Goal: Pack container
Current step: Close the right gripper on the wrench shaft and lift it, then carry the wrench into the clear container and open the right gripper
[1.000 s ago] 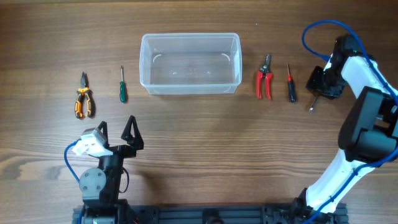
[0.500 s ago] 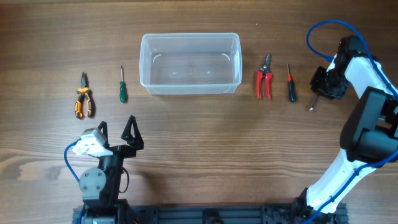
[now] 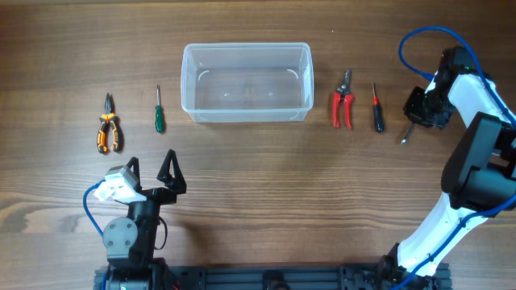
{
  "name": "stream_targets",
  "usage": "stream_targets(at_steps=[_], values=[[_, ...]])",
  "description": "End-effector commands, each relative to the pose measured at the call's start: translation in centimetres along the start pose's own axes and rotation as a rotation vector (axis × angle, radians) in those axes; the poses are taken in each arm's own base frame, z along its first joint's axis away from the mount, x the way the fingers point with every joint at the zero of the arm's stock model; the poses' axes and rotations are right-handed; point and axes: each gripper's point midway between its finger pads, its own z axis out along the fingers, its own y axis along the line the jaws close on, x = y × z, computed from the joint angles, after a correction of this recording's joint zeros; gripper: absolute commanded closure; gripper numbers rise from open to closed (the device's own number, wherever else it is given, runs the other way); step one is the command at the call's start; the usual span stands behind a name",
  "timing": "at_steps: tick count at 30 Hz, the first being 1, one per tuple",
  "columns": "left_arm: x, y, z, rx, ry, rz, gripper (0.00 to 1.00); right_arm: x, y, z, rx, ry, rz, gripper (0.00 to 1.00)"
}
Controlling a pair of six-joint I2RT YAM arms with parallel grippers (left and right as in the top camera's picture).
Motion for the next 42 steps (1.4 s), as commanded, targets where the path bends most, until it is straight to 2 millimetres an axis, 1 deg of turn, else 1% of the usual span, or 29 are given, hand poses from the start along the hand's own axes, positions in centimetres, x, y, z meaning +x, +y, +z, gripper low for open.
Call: stream_targets(at_steps=[1,2,11,15,19,22,26,28,32,34,37,40,42], values=[[0.3,-0.1,0.0,0.012,0.004,-0.013,0.00,1.7,-0.2,2.6,0.010,0.078,-0.004,0.94],[0.3,-0.1,0.0,0.012,0.004,-0.013,0.00,1.8,-0.2,2.6,0.011,0.079,-0.005,0.96],[0.3,-0.1,0.0,0.012,0.004,-0.013,0.00,1.6,-0.1,2.3,0.009,0.076,-0.021,0.96],[0.3,-0.1,0.0,0.012,0.004,-0.013,0.00,0.4,0.1,0.9,0.002,0.045,-0.022,0.96],[0.3,-0.1,0.0,0.012,0.004,-0.013,0.00,-1.5,0.6,-1.8,-0.011,-0.020,-0.025,0.96],[0.3,-0.1,0.0,0.012,0.004,-0.013,0.00,-3.1,0.9,-4.6,-0.026,-0.096,-0.026,0.96],[0.3,-0.1,0.0,0.012,0.004,-0.013,0.00,-4.3,1.4,-8.2,-0.050,-0.188,-0.034,0.96],[0.3,-0.1,0.0,0.012,0.004,-0.013,0.00,-4.6,2.1,-9.9,-0.090,-0.226,-0.074,0.96],[0.3,-0.1,0.0,0.012,0.004,-0.013,0.00,-4.7,4.4,-13.6,-0.191,-0.303,-0.146,0.96],[0.3,-0.1,0.0,0.012,0.004,-0.013,0.00,-4.4,6.3,-15.9,-0.267,-0.345,-0.189,0.96],[0.3,-0.1,0.0,0.012,0.004,-0.013,0.00,-3.3,10.5,-19.6,-0.425,-0.416,-0.356,0.96],[0.3,-0.1,0.0,0.012,0.004,-0.013,0.00,-1.5,14.7,-23.4,-0.561,-0.489,-0.502,0.96],[0.3,-0.1,0.0,0.012,0.004,-0.013,0.00,-0.3,16.9,-25.1,-0.601,-0.527,-0.587,0.96]])
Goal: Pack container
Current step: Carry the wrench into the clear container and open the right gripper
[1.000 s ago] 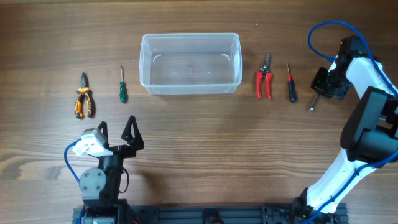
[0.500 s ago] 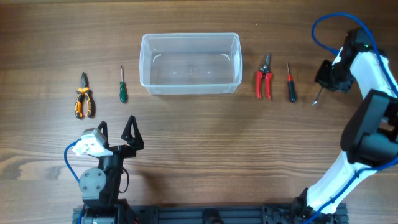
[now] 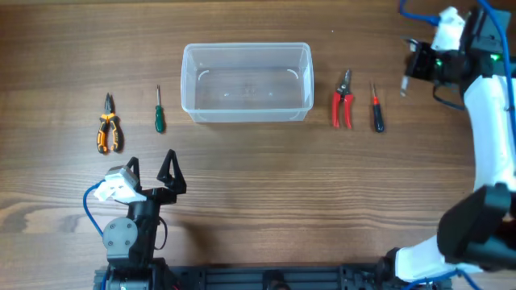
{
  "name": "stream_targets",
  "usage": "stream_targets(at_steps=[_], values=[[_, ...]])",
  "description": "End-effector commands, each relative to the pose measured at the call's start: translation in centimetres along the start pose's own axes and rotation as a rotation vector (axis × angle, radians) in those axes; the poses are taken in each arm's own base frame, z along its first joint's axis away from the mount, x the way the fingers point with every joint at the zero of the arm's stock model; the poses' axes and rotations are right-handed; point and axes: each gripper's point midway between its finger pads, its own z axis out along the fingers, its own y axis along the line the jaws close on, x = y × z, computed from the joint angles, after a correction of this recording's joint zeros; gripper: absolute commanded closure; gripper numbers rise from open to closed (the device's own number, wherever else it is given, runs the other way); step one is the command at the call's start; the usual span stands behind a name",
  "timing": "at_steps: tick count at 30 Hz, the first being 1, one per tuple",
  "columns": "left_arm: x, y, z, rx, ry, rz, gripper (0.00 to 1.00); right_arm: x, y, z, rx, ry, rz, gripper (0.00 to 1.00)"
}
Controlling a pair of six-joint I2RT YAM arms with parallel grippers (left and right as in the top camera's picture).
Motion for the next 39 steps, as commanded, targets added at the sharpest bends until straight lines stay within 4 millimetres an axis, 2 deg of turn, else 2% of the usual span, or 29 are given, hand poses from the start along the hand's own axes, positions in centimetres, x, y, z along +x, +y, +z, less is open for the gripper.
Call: stream_targets(at_steps=[1,5,10,16,21,25,29,32,35,39], values=[[0.3,-0.1,0.0,0.012,0.004,-0.013,0.00,-1.9,8.7,-3.3,-0.227,-0.108,-0.231,0.96],[0.3,-0.1,0.0,0.012,0.004,-0.013,0.00,-1.3,14.1,-3.8,-0.305,-0.127,-0.350,0.96],[0.3,-0.1,0.0,0.012,0.004,-0.012,0.00,0.9,20.9,-3.6,-0.384,-0.132,-0.554,0.96],[0.3,-0.1,0.0,0.012,0.004,-0.013,0.00,2.4,25.9,-3.3,-0.350,-0.186,-0.777,0.96],[0.3,-0.1,0.0,0.012,0.004,-0.013,0.00,3.1,30.0,-4.1,-0.376,-0.300,-1.066,0.95],[0.3,-0.1,0.0,0.012,0.004,-0.013,0.00,4.0,31.3,-4.2,-0.379,-0.345,-1.288,0.96],[0.3,-0.1,0.0,0.012,0.004,-0.013,0.00,4.5,31.4,-3.0,-0.380,-0.327,-1.327,0.95],[0.3,-0.1,0.0,0.012,0.004,-0.013,0.00,5.3,31.1,-0.9,-0.386,-0.274,-1.326,0.96],[0.3,-0.1,0.0,0.012,0.004,-0.013,0.00,6.7,30.5,2.0,-0.394,-0.197,-1.322,0.96],[0.3,-0.1,0.0,0.012,0.004,-0.013,0.00,9.4,29.4,7.2,-0.405,-0.072,-1.313,0.96]])
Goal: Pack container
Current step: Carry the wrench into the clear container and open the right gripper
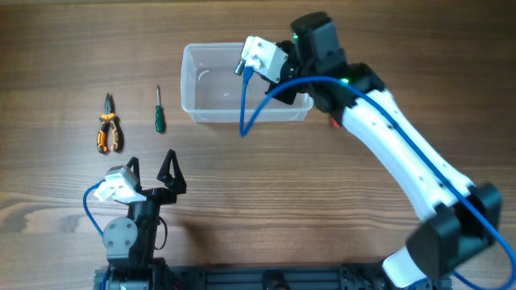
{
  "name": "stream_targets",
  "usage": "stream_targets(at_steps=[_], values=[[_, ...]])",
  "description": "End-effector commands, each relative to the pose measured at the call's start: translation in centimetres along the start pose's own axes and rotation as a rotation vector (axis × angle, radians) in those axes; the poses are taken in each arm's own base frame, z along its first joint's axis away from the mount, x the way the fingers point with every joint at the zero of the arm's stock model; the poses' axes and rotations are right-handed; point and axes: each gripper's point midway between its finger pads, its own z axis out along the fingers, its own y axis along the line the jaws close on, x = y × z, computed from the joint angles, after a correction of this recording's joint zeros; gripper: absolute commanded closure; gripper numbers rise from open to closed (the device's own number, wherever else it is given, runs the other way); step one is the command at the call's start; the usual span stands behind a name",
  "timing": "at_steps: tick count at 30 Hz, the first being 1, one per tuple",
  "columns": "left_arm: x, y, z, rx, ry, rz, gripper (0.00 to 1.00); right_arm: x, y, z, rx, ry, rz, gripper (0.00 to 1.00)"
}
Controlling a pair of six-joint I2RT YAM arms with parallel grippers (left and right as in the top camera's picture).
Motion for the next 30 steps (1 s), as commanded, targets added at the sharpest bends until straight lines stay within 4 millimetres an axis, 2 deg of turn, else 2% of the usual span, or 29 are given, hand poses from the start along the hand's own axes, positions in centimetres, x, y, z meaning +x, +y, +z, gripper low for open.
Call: stream_targets(at_steps=[1,5,12,17,30], values=[[0.3,-0.1,0.0,0.012,0.004,-0.013,0.00,2.7,0.6,4.2,-0.052,0.068,0.004,0.96],[0.3,-0.1,0.0,0.012,0.004,-0.013,0.00,5.4,1.8,7.3,-0.105,0.126,0.031,0.96],[0.3,-0.1,0.0,0.012,0.004,-0.013,0.00,8.7,2.3,10.6,-0.110,0.201,0.043,0.96],[0.3,-0.1,0.0,0.012,0.004,-0.013,0.00,8.8,2.1,11.4,-0.099,0.189,0.037,0.96],[0.3,-0.1,0.0,0.012,0.004,-0.013,0.00,9.2,2.5,11.3,-0.115,0.206,0.041,0.96]])
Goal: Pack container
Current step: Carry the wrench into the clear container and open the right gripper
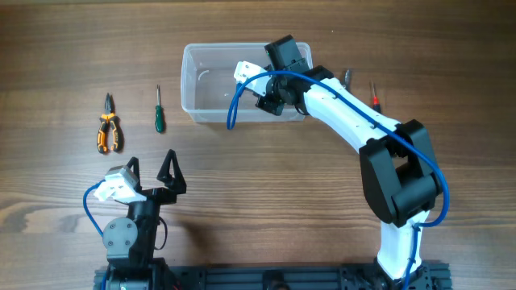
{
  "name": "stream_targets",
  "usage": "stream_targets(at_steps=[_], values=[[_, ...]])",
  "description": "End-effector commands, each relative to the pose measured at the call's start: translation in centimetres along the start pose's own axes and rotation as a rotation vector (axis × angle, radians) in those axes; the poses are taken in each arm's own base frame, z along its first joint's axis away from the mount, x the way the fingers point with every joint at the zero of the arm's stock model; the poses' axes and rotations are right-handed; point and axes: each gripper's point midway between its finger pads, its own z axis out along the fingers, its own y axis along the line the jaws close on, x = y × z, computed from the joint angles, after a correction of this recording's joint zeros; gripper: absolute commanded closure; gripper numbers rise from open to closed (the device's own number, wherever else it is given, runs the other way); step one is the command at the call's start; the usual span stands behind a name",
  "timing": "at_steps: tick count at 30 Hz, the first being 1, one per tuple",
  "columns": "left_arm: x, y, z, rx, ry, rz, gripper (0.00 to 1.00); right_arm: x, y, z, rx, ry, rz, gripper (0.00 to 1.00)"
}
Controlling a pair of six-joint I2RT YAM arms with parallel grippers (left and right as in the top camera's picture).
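The clear plastic container (211, 80) stands at the back middle of the table. My right arm reaches across its right half, and the right gripper (268, 98) points down into it; its fingers are hidden under the wrist, so whether it holds anything cannot be told. The orange-handled pliers (109, 133) and the green screwdriver (160, 113) lie to the left of the container. To its right, only the tip of the red cutters (347, 76) and part of the red-black screwdriver (374, 93) show past the arm. My left gripper (151, 169) rests open near the front left.
A blue cable (234, 101) loops from the right wrist over the container's front wall. The right arm's base link (399, 185) stands over the right middle of the wood table (258, 193).
My right gripper was above the container's back rim. Now it is lower and further right, inside the container's right half, and the forearm lies closer to the table. The left arm is unchanged.
My right gripper was at the far right by a thin small tool beyond the red-black screwdriver. Then it was raised at the back right, that spot bare. Then it was over the container's back rim, and now inside its right half. The left arm stayed still.
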Motion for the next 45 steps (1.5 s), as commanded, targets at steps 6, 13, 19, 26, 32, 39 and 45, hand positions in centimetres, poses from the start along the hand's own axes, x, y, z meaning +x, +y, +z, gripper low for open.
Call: stream_targets(at_steps=[6,13,19,26,32,39,45], values=[[0.3,-0.1,0.0,0.012,0.004,-0.013,0.00,1.1,0.8,0.1,-0.039,0.051,0.002,0.96],[0.3,-0.1,0.0,0.012,0.004,-0.013,0.00,1.8,1.5,0.1,-0.069,0.081,0.013,0.96],[0.3,-0.1,0.0,0.012,0.004,-0.013,0.00,1.5,2.2,0.0,-0.109,0.058,0.019,0.96],[0.3,-0.1,0.0,0.012,0.004,-0.013,0.00,1.4,2.3,0.0,-0.110,0.055,0.018,0.96],[0.3,-0.1,0.0,0.012,0.004,-0.013,0.00,1.1,1.9,0.1,-0.096,0.042,0.014,0.58],[0.3,-0.1,0.0,0.012,0.004,-0.013,0.00,1.0,1.4,0.1,-0.071,0.043,0.012,0.34],[0.3,-0.1,0.0,0.012,0.004,-0.013,0.00,-0.1,0.4,0.1,-0.031,0.000,0.142,0.28]])
